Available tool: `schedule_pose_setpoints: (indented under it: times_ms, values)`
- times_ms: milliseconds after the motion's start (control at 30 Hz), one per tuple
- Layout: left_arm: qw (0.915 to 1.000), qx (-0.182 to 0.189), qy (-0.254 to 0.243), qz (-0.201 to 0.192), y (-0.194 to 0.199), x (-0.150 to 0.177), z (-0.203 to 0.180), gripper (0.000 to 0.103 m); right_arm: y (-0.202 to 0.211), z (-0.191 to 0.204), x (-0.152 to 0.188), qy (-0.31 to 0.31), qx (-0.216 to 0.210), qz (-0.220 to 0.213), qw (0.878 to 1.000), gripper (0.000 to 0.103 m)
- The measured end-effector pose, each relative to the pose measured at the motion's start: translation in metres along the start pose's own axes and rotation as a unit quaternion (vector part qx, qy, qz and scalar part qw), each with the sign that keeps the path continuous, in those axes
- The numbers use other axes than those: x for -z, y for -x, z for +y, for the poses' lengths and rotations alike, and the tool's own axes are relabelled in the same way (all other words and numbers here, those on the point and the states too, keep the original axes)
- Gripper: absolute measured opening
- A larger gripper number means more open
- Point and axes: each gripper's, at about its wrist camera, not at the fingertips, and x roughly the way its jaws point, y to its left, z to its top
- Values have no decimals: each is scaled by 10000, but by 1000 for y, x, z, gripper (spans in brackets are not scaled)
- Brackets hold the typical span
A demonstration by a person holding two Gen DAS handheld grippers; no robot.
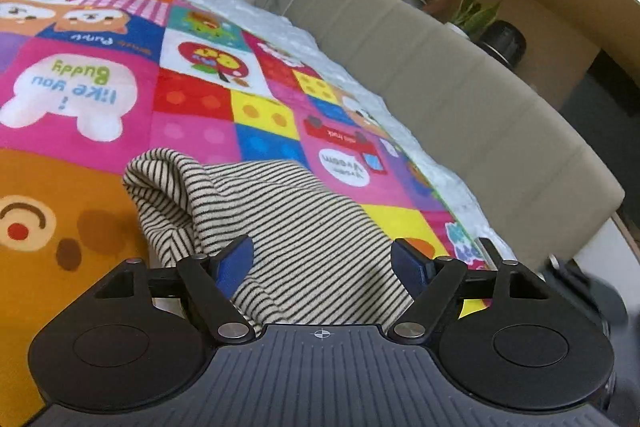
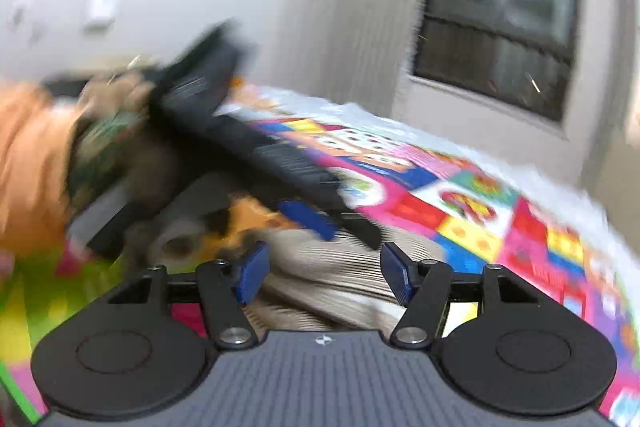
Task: Fold clothes
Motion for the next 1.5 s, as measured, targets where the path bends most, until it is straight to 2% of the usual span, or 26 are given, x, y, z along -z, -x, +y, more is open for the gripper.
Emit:
schedule_pose_setpoints:
  times_ms: [100, 133, 200, 300, 433, 533, 667, 733, 800, 900, 933, 967, 1033, 1133, 1167, 1267, 1300, 1400, 1500]
  values:
    - [9998, -125, -166, 64, 3, 1, -5, 82, -24, -35, 15, -961, 46, 288, 9949, 63]
    - [9997, -131, -202, 92, 4, 2, -6, 82, -34, -44, 23, -1105, 108, 360, 9932, 63]
    - [9996, -113, -228, 137, 5, 0, -11, 83, -39, -45, 42, -1167, 219, 381, 9922, 68]
    - [9992, -171, -346, 142, 8, 0, -17, 90, -31, -46, 51, -1007, 325, 188, 9942, 69]
    - [9989, -248, -349, -194, 21, -5, -26, 94, -31, -41, 56, -928, 497, 20, 9944, 71]
    - [9985, -343, -205, -368, 29, -14, -24, 94, -30, -41, 54, -975, 549, -45, 9937, 75]
    - [9975, -649, 152, -251, 22, -26, -9, 94, -30, -44, 55, -1135, 536, -119, 9920, 78]
    - [9967, -649, 471, -118, 15, -30, 3, 94, -24, -42, 56, -1175, 517, -147, 9916, 79]
    - [9950, -541, 839, 78, 2, -36, 17, 94, -19, -40, 57, -1189, 503, -157, 9915, 79]
    - [9902, -429, 1319, 152, -15, -50, 38, 95, -17, -40, 57, -1213, 487, -157, 9913, 80]
    - [9884, -280, 1485, 142, -19, -55, 45, 95, -17, -40, 57, -1225, 486, -158, 9912, 80]
    - [9863, -108, 1643, 107, -23, -60, 51, 95, -17, -41, 57, -1237, 485, -159, 9910, 80]
    - [9808, 458, 1881, -217, -22, -68, 58, 95, -17, -41, 58, -1261, 483, -161, 9907, 81]
    - [9738, 1171, 1837, -656, -11, -72, 55, 94, -17, -43, 59, -1308, 497, -165, 9900, 81]
    - [9764, 1120, 1730, -650, -9, -73, 53, 94, -18, -43, 59, -1321, 483, -147, 9899, 82]
    - [9869, 566, 1477, -313, -11, -72, 57, 93, -21, -44, 59, -1335, 448, -75, 9900, 84]
    - [9870, 509, 1509, -236, -11, -71, 61, 92, -21, -44, 59, -1328, 446, -57, 9901, 84]
    - [9813, 675, 1801, -100, -2, -70, 79, 93, -21, -43, 60, -1309, 473, -60, 9903, 85]
    - [9781, 704, 1956, -105, 13, -68, 86, 98, -22, -44, 60, -1320, 478, -44, 9901, 86]
